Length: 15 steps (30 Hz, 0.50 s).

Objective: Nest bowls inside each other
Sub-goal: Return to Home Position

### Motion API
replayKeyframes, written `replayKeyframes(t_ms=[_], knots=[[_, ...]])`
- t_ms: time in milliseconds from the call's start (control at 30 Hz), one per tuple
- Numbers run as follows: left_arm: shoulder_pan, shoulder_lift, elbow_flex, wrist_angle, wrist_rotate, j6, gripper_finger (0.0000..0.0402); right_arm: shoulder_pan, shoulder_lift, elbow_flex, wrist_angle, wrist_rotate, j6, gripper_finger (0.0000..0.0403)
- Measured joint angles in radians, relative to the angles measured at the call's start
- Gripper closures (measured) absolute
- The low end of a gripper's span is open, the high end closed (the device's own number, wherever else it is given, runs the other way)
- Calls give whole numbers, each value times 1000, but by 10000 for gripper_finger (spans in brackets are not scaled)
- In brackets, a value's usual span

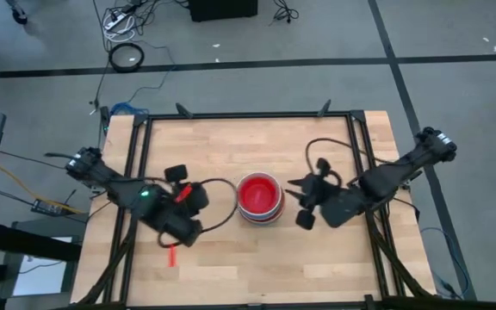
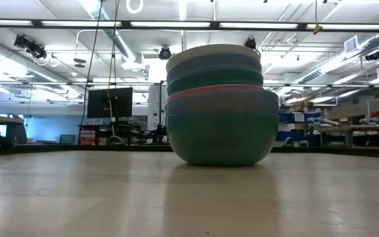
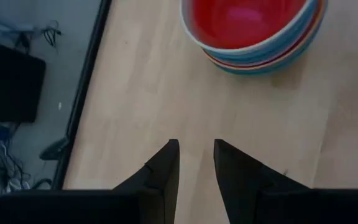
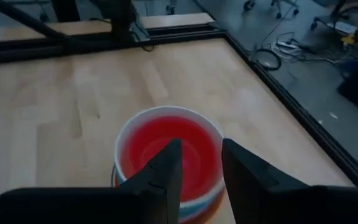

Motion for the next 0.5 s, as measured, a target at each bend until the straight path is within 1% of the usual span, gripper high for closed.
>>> replayKeyframes(t_ms=[100,200,267,333,400,433,500], knots=[[-41,-44,-21,-19,-55,-41,293,32,-47,0,-56,23,56,303],[-90,-112,-73,9,-137,-73,293,47,-93,0,-39,-3,39,303],[-119,-170,-120,68,-197,-70,293,53,-121,0,-5,-38,-32,304],[-151,-239,-181,138,-265,-38,293,55,-144,0,55,-79,-147,303],[-179,-298,-240,166,-349,-43,293,64,-160,0,131,-118,-261,303],[-188,-321,-265,171,-368,-67,293,72,-164,0,183,-121,-274,303],[-201,-359,-300,174,-351,-123,293,82,-169,0,263,-123,-281,303]])
